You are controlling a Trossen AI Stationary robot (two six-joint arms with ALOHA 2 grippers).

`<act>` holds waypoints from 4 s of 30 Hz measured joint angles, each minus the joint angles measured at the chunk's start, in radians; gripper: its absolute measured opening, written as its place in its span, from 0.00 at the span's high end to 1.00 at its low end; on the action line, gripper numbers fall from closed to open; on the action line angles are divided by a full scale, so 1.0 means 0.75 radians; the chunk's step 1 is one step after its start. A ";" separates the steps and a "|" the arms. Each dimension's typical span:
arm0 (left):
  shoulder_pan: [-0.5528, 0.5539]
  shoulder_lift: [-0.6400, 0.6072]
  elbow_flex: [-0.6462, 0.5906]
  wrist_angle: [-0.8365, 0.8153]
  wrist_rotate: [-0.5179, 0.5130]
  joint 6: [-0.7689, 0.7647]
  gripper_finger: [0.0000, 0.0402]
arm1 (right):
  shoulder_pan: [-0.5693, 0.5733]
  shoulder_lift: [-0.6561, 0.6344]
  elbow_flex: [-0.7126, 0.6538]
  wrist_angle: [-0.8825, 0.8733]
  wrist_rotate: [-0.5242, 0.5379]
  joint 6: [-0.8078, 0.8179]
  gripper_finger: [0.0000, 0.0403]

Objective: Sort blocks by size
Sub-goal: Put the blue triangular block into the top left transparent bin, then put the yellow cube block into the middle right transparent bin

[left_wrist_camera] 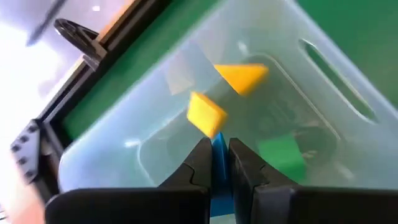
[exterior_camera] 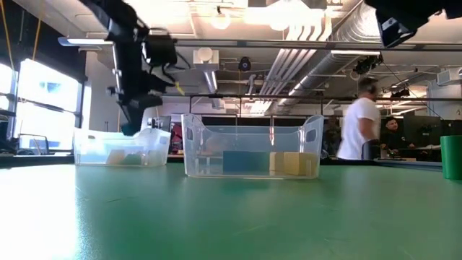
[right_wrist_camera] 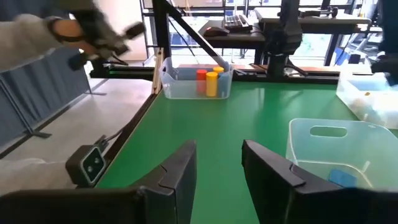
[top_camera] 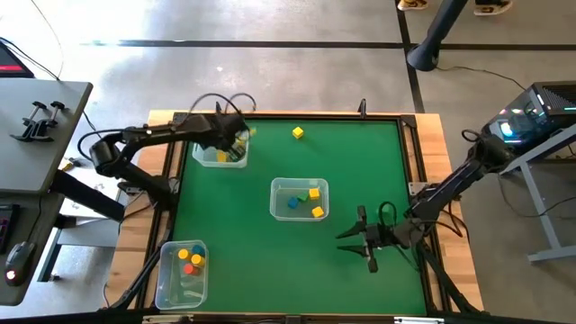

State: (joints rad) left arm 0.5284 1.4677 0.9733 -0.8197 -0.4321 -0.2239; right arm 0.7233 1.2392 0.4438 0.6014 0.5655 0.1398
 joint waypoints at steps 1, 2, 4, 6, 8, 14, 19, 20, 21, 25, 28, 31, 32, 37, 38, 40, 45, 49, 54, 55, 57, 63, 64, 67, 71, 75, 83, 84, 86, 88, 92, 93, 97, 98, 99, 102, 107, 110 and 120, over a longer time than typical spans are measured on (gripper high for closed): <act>0.047 0.000 -0.017 0.049 0.035 0.030 0.98 | 0.010 0.000 0.000 0.000 0.009 0.000 0.69; 0.092 0.000 -0.033 0.089 0.076 0.053 0.98 | 0.018 0.000 0.000 0.002 0.016 0.000 0.69; 0.161 0.000 -0.061 0.147 0.148 0.085 0.98 | 0.031 0.000 0.000 0.001 0.044 0.000 0.69; 0.200 0.006 -0.082 0.189 0.176 0.120 0.98 | 0.040 0.000 0.000 0.002 0.059 0.001 0.69; 0.221 0.007 -0.098 0.188 0.186 0.142 0.98 | 0.040 -0.001 0.000 0.000 0.060 0.019 0.69; 0.224 0.007 -0.157 0.224 0.200 0.130 0.84 | 0.040 -0.001 0.000 -0.062 0.037 0.091 0.69; 0.224 0.007 -0.164 0.206 0.217 0.110 0.63 | 0.040 -0.001 0.000 -0.139 -0.071 0.189 0.69; 0.224 0.006 -0.152 0.180 0.217 0.105 0.59 | 0.040 -0.001 0.000 -0.150 -0.101 0.200 0.69; 0.224 0.003 -0.133 0.147 0.217 0.105 0.56 | 0.040 -0.001 0.000 -0.163 -0.127 0.209 0.69; 0.207 -0.001 -0.009 -0.022 0.215 0.051 0.50 | 0.039 -0.001 0.000 -0.199 -0.167 0.259 0.69; 0.161 -0.001 0.101 -0.133 0.214 0.021 0.49 | 0.018 -0.001 0.000 -0.202 -0.162 0.266 0.69; 0.074 -0.029 0.166 -0.138 0.214 0.022 0.51 | -0.009 -0.001 0.000 -0.208 -0.161 0.268 0.69; 0.034 -0.043 0.176 -0.113 0.214 0.022 0.51 | -0.018 -0.001 0.000 -0.208 -0.160 0.267 0.69; -0.195 -0.092 0.167 0.188 0.202 0.026 0.53 | -0.050 -0.001 0.000 -0.210 -0.158 0.268 0.69; -0.238 -0.093 0.154 0.299 0.199 0.034 0.53 | -0.057 -0.001 0.000 -0.210 -0.158 0.268 0.69; -0.314 -0.074 0.120 0.542 0.199 0.064 0.53 | -0.062 -0.001 0.000 -0.210 -0.158 0.273 0.69; -0.414 0.061 0.084 1.123 0.215 0.150 0.53 | -0.063 -0.001 0.000 -0.210 -0.183 0.313 0.69; -0.354 0.217 0.118 1.353 0.249 0.113 0.53 | -0.062 0.027 0.000 -0.207 -0.187 0.316 0.69; -0.228 0.452 0.379 1.082 0.256 0.127 0.50 | -0.064 0.112 0.000 -0.173 -0.186 0.333 0.69; -0.207 0.502 0.452 0.984 0.263 0.128 0.49 | -0.064 0.135 0.000 -0.153 -0.186 0.337 0.69; -0.167 0.602 0.599 0.780 0.291 0.127 0.45 | -0.065 0.174 0.000 -0.130 -0.186 0.337 0.69; -0.092 0.829 0.910 0.438 0.309 0.104 0.32 | -0.065 0.276 -0.001 -0.038 -0.237 0.343 0.69; -0.082 0.856 0.931 0.422 0.309 0.095 0.31 | -0.065 0.286 -0.001 -0.027 -0.252 0.350 0.69; -0.060 0.921 0.958 0.425 0.325 0.057 0.28 | -0.065 0.312 -0.001 0.011 -0.318 0.368 0.69; -0.039 0.972 0.962 0.458 0.346 0.024 0.27 | -0.065 0.323 -0.001 0.016 -0.352 0.386 0.69; -0.031 1.016 0.962 0.483 0.348 0.033 0.27 | -0.065 0.323 -0.001 0.017 -0.356 0.383 0.69; -0.034 1.038 0.962 0.537 0.390 0.059 0.28 | -0.065 0.323 -0.001 0.023 -0.356 0.375 0.69; -0.034 1.039 0.962 0.532 0.419 0.058 0.28 | -0.065 0.323 -0.001 0.024 -0.356 0.374 0.69; -0.027 1.061 0.963 0.525 0.508 0.056 0.29 | -0.065 0.323 -0.001 0.028 -0.356 0.373 0.69; -0.018 1.082 0.961 0.493 0.572 0.055 0.29 | -0.065 0.323 -0.001 0.033 -0.355 0.372 0.69; -0.016 1.076 0.964 0.519 0.571 0.091 0.30 | -0.065 0.323 -0.001 0.047 -0.357 0.372 0.69; -0.018 1.077 0.964 0.514 0.563 0.097 0.30 | -0.065 0.323 -0.001 0.045 -0.357 0.372 0.69; -0.018 1.079 0.962 0.514 0.560 0.120 0.32 | -0.065 0.323 -0.001 0.049 -0.361 0.372 0.69; -0.020 1.079 0.962 0.518 0.559 0.127 0.32 | -0.065 0.324 -0.001 0.051 -0.361 0.372 0.69; -0.022 1.079 0.962 0.519 0.559 0.128 0.33 | -0.065 0.323 -0.001 0.053 -0.362 0.372 0.69; -0.025 1.079 0.962 0.518 0.556 0.143 0.36 | -0.065 0.323 -0.001 0.052 -0.365 0.372 0.69; -0.038 1.079 0.962 0.526 0.556 0.186 0.48 | -0.065 0.323 -0.001 0.053 -0.365 0.372 0.69; -0.051 1.079 0.962 0.534 0.555 0.229 0.59 | -0.065 0.323 -0.001 0.053 -0.365 0.372 0.69; -0.089 1.079 0.966 0.529 0.425 0.354 0.67 | -0.065 0.323 -0.001 0.052 -0.366 0.386 0.69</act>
State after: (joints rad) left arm 0.4614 2.2768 1.6975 -0.4230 -0.1134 0.0413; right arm 0.6746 1.4818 0.4435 0.6404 0.2914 0.4294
